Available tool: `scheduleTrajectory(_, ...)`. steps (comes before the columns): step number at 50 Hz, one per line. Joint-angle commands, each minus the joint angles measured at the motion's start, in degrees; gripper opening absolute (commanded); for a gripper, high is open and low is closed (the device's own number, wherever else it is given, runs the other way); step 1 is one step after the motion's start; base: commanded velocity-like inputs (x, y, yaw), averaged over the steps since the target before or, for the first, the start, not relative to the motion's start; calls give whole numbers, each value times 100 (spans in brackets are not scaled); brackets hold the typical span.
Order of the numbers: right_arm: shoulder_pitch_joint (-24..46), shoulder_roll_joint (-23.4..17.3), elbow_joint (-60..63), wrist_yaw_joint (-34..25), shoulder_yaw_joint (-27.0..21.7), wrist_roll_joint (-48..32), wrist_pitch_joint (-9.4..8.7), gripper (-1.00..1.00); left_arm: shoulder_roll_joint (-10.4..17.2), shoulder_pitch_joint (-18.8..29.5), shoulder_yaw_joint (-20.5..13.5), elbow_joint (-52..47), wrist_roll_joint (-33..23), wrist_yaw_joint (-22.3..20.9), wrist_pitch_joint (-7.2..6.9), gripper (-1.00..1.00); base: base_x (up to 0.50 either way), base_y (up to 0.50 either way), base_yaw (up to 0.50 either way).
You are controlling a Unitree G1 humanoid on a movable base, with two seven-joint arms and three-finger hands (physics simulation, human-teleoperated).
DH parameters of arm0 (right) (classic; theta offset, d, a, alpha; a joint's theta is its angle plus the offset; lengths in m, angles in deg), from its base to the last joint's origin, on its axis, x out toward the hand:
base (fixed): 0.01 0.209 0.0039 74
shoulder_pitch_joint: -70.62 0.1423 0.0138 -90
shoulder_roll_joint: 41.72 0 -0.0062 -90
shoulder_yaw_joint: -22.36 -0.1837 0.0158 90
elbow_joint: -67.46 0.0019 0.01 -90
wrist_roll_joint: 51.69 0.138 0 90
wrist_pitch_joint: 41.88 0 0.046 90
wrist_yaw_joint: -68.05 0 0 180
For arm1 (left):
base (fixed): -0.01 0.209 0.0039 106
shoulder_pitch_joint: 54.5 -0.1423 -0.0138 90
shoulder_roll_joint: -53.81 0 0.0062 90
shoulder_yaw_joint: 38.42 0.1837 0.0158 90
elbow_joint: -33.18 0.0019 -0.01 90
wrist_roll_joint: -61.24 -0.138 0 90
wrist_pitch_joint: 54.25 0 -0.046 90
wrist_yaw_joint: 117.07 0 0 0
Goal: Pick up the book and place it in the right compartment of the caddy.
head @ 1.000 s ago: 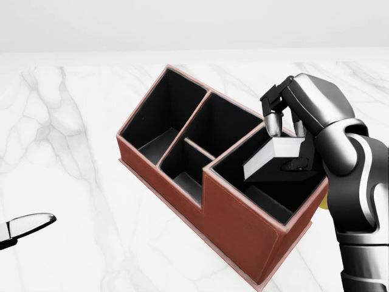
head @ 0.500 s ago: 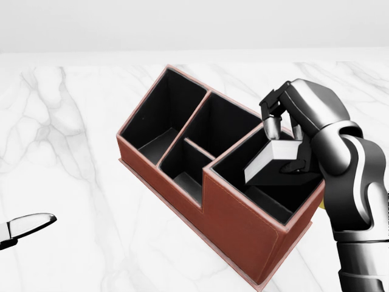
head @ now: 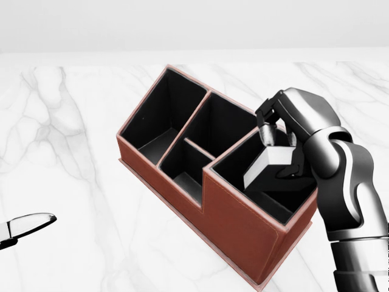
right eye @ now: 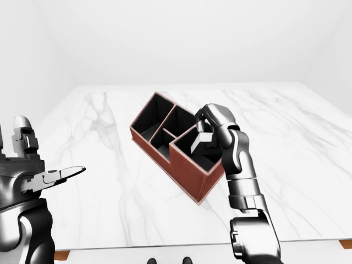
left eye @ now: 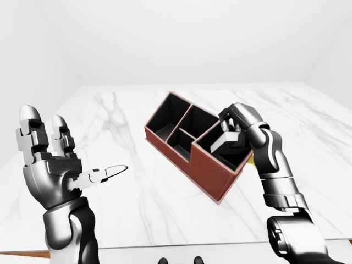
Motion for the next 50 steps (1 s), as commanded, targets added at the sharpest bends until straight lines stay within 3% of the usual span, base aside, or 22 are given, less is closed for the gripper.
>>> scheduleTrajectory(1, 121, 11, -213, 170, 3, -70, 129, -100, 3, 11, 5, -12, -5, 8, -24, 100, 0, 0, 0)
scheduleTrajectory(22, 155, -3, -324, 202, 2, -108, 118, -95, 3, 4, -1, -10, 3, 4, -13, 100, 0, 0, 0)
scheduleTrajectory(23, 145, -5, -318, 201, 3, -110, 121, -65, 4, 2, -5, -14, 10, 3, -16, 100, 0, 0, 0)
scheduleTrajectory(24, 141, -4, -310, 197, 3, -113, 116, -53, 3, 0, -6, -18, 8, 4, -16, 100, 0, 0, 0)
scheduleTrajectory(26, 146, -10, -335, 209, 2, -119, 122, 100, 0, -6, -2, -24, 7, 0, -18, 100, 0, 0, 0)
scheduleTrajectory(50, 128, 2, -313, 190, 12, -132, 135, 100, 4, 22, 12, 43, -15, 8, 23, 100, 0, 0, 0)
